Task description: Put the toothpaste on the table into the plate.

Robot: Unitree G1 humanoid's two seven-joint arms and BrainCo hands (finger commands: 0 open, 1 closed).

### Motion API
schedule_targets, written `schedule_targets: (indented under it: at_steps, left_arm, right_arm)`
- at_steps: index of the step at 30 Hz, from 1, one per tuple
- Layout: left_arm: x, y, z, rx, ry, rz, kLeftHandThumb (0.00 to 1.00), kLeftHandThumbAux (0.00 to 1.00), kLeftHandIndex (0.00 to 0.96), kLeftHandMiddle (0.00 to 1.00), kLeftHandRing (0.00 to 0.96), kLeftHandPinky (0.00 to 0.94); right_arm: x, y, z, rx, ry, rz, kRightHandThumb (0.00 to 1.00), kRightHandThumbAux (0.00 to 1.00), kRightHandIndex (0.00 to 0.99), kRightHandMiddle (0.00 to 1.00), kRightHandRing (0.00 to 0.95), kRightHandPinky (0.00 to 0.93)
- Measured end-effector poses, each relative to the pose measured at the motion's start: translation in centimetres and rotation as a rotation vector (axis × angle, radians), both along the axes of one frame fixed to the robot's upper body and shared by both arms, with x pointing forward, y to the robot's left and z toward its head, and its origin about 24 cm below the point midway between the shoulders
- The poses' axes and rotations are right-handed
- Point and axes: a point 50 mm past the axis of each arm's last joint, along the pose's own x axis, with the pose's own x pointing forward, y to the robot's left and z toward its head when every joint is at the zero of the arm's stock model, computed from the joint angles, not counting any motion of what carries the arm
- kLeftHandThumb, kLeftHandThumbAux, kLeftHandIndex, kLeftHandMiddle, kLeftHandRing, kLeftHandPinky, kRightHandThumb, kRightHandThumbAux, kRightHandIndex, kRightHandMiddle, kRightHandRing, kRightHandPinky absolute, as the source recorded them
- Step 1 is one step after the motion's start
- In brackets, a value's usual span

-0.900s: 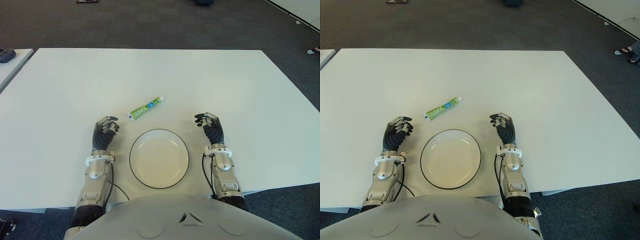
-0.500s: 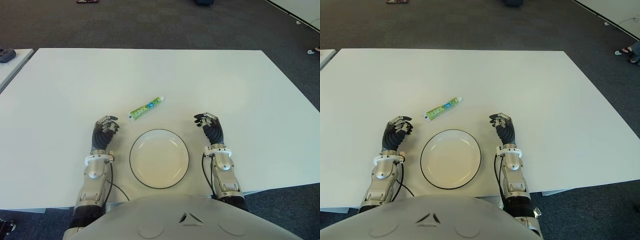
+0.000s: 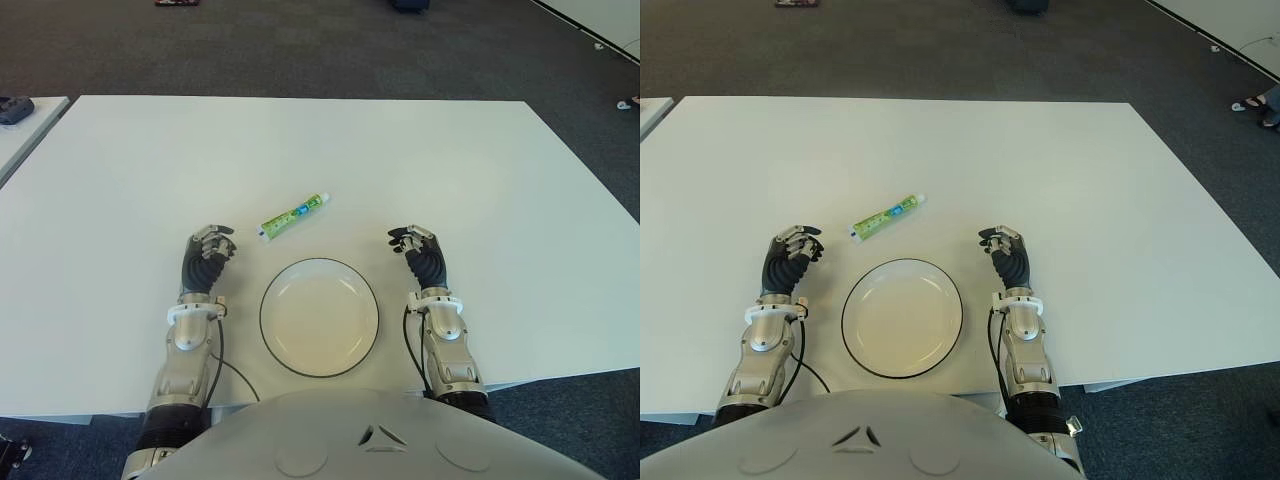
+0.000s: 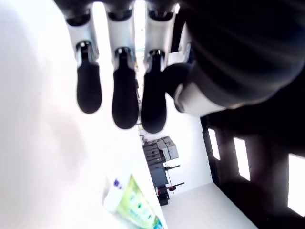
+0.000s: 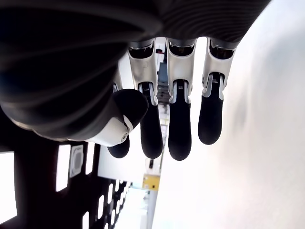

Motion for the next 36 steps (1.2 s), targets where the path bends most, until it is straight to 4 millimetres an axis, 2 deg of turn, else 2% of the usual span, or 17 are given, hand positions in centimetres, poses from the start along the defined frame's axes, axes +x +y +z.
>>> schedule_targets:
  at_steps: [2, 8, 9, 11, 15, 22, 31, 36]
  left_arm:
    - [0.5, 0.3, 1.2, 0.071, -0.027, -0.007, 0.703, 0.716, 0.432, 0.577, 0.563, 0.495]
    - [2.1, 0.5, 4.8, 0.312, -0.091, -0.024, 0.693, 0.713, 0.417, 0.404, 0.381, 0.349]
    - [2.4, 0.5, 5.1, 0.337, -0.097, -0.025, 0.634, 0.638, 0.349, 0.330, 0.311, 0.300]
    - [3.1, 0.8, 5.5, 0.410, -0.096, -0.022, 0.583, 0.565, 0.285, 0.258, 0.244, 0.253]
    - [4.8, 1.2, 5.9, 0.555, -0.087, -0.007, 0.549, 0.456, 0.220, 0.179, 0.165, 0.205]
    - [8.1, 1.6, 6.7, 0.760, -0.083, 0.002, 0.532, 0.369, 0.202, 0.157, 0.134, 0.187]
    - [10.9, -0.9, 8.9, 0.934, -0.145, -0.050, 0.495, 0.324, 0.220, 0.168, 0.123, 0.153]
    - [11.8, -2.4, 8.9, 0.999, -0.131, -0.131, 0.465, 0.334, 0.250, 0.179, 0.122, 0.145]
  right_arm:
    - [0.0, 0.0, -0.1, 0.000, 0.004, -0.004, 0.845, 0.683, 0.495, 0.440, 0.470, 0.475]
    - [0.1, 0.0, -0.4, 0.000, 0.015, -0.013, 0.845, 0.684, 0.495, 0.439, 0.470, 0.475]
    - [0.1, 0.0, -0.5, 0.000, 0.015, -0.014, 0.844, 0.684, 0.477, 0.451, 0.470, 0.477]
    - [0.2, 0.0, -0.5, 0.000, 0.016, -0.016, 0.844, 0.684, 0.479, 0.450, 0.471, 0.480]
    - [0.2, 0.0, -0.6, 0.001, 0.019, -0.019, 0.845, 0.683, 0.489, 0.444, 0.476, 0.493]
    - [0.3, 0.1, -0.4, 0.007, -0.009, -0.016, 0.845, 0.683, 0.491, 0.444, 0.476, 0.491]
    - [0.4, 0.1, -0.2, 0.007, -0.026, -0.017, 0.845, 0.683, 0.491, 0.445, 0.479, 0.506]
    - [0.4, -0.1, -0.2, 0.005, -0.027, -0.025, 0.845, 0.683, 0.491, 0.445, 0.479, 0.501]
